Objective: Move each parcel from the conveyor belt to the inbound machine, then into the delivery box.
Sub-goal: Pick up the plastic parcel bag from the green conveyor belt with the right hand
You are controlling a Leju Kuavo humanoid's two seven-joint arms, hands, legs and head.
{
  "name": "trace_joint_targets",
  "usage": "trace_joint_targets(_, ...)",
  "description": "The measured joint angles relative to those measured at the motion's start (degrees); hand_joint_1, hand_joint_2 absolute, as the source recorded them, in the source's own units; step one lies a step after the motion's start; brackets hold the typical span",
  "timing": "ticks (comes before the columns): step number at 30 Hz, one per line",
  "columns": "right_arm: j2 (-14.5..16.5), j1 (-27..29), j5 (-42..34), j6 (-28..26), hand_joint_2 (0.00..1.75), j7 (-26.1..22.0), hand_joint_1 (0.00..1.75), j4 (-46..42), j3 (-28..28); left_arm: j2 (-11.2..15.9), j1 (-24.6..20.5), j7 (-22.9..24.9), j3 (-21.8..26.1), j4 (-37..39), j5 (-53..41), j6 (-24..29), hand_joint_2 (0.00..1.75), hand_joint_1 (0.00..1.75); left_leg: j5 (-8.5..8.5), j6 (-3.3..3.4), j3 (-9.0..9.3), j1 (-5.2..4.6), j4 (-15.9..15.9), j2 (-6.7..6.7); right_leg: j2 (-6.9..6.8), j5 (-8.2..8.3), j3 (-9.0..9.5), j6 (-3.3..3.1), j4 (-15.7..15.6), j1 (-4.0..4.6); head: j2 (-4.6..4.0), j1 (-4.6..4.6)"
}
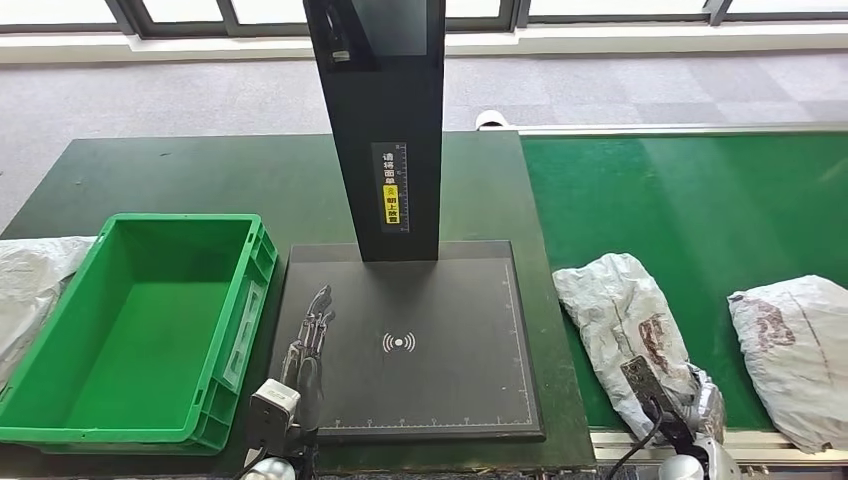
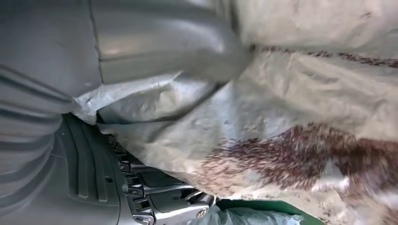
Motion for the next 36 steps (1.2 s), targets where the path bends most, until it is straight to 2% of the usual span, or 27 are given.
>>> trace_joint_targets(5, 0.5, 0.07, -2.82, 0.82, 1.75, -1.87, 1.75, -1.09, -0.31, 0.0, 0.0, 0.02, 0.0, 0.02, -0.01, 0.13, 0.0, 0.0, 0.03, 0.08, 0.01, 0.0, 0.03, 0.1, 0.1, 0.1, 0.01, 0.09, -0.09, -0.01, 0.0, -0.01)
trace_joint_targets(10, 1.91, 1.77, -12.71, 4.15, 1.75, -7.48, 1.75, -5.41, -0.46, 0.0, 0.0, 0.02, 0.0, 0.03, -0.01, 0.51, 0.0, 0.0, 0.04, 0.09, -0.02, -0.02, 0.04, -0.02, -0.01, 0.09, -0.02, 0.09, -0.07, 0.0, 0.0, -0.01)
trace_joint_targets(13, 2.79, 2.93, -16.87, 6.71, 1.75, -9.18, 1.75, -8.44, -0.46, 0.0, 0.01, 0.02, 0.0, 0.01, -0.01, 0.69, 0.0, 0.0, 0.06, 0.08, 0.04, -0.02, 0.04, -0.22, -0.18, 0.06, -0.1, 0.09, -0.06, 0.01, 0.0, -0.01)
trace_joint_targets(22, 3.89, 4.31, -18.11, 7.87, 1.75, -9.9, 1.75, -12.16, -0.46, 0.0, 0.01, 0.01, 0.0, 0.01, -0.01, 0.7, 0.0, 0.0, 0.15, 0.09, 0.03, -0.02, 0.04, -0.45, -0.39, 0.05, -0.34, 0.1, -0.04, -0.05, 0.0, -0.01)
trace_joint_targets(27, 5.05, 5.8, -20.98, 8.86, 1.75, -11.8, 1.75, -15.49, -0.38, -0.03, 0.06, -0.01, 0.0, -0.11, -0.04, 0.75, 0.0, 0.0, 0.15, 0.1, -0.04, -0.03, 0.04, -0.57, -0.55, 0.04, -0.35, 0.11, -0.04, -0.05, 0.0, -0.01)
trace_joint_targets(36, 6.68, 7.56, -22.07, 8.99, 1.75, -11.88, 1.75, -20.84, -0.2, -0.07, 0.08, -0.01, 0.0, -0.21, -0.27, 0.76, 0.0, 0.0, 0.15, 0.1, -0.06, -0.02, 0.03, -0.68, -0.66, 0.01, -0.35, 0.11, -0.03, -0.05, 0.0, -0.01)
